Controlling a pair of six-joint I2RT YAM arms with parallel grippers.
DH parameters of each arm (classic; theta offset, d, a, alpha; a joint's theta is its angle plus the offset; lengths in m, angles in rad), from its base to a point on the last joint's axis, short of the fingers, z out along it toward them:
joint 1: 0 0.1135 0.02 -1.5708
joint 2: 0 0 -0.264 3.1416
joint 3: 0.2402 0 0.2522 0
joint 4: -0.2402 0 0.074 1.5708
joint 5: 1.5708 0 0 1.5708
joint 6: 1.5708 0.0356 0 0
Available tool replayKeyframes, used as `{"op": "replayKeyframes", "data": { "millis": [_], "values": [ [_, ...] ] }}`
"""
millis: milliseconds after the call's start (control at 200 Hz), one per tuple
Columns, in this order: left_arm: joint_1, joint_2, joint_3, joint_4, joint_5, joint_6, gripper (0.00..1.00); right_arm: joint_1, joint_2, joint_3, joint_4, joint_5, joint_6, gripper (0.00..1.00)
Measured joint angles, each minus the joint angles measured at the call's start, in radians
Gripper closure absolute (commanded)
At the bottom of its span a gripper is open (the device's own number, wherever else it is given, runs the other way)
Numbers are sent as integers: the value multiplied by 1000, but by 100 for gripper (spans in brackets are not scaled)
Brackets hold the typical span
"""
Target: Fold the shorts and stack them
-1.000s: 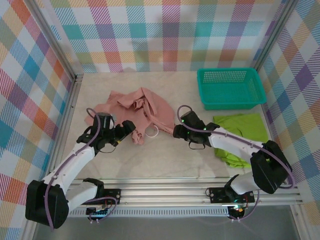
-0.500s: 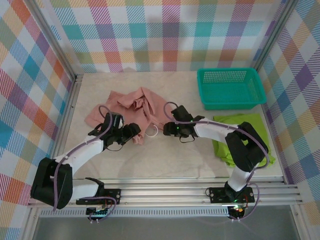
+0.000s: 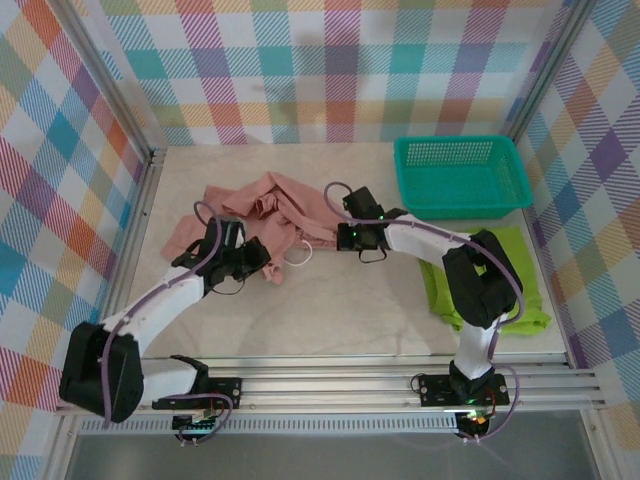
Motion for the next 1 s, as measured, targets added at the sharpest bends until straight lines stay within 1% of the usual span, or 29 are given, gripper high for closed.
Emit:
{"op": "replayKeyframes", "data": {
  "millis": [140, 250, 325, 385, 415, 480, 545, 570, 610, 655, 690, 740, 775, 815, 880, 1000],
  "values": [
    [0, -168, 29, -90, -30, 13, 99, -58, 1, 172, -96, -1, -44, 100],
    [-1, -288, 30, -139, -45, 8, 98, -104, 46, 388, -172, -6, -74, 100],
    [-13, -345, 11, -143, -53, -9, 94, -136, 124, 570, -235, -24, -81, 89],
    [-45, -378, -22, -134, -62, -26, 86, -160, 203, 717, -284, -42, -81, 77],
    [-71, -385, -41, -123, -71, -39, 80, -171, 242, 786, -309, -46, -84, 71],
    [-139, -376, -79, -96, -88, -66, 57, -193, 330, 921, -358, -56, -80, 60],
    [-219, -330, -101, -69, -107, -88, 34, -205, 376, 974, -388, -71, -75, 55],
    [-248, -304, -101, -63, -115, -93, 27, -211, 379, 973, -399, -77, -74, 52],
    [-286, -263, -100, -43, -123, -101, 20, -219, 377, 953, -412, -86, -67, 50],
    [-312, -223, -99, -31, -134, -94, 10, -221, 346, 884, -401, -98, -46, 46],
    [-320, -206, -97, -34, -142, -93, 6, -219, 311, 809, -387, -108, -35, 44],
    [-317, -202, -89, -53, -163, -97, 1, -208, 232, 656, -354, -124, -21, 36],
    [-303, -210, -78, -70, -172, -93, 0, -193, 170, 550, -335, -130, -10, 31],
    [-276, -229, -61, -87, -179, -85, 0, -168, 103, 444, -320, -132, 5, 30],
    [-198, -274, -34, -119, -178, -67, 0, -100, -10, 286, -293, -128, 23, 29],
    [14, -336, 0, -165, -140, -36, 0, 55, -151, 108, -236, -102, 67, 29]
  ]
}}
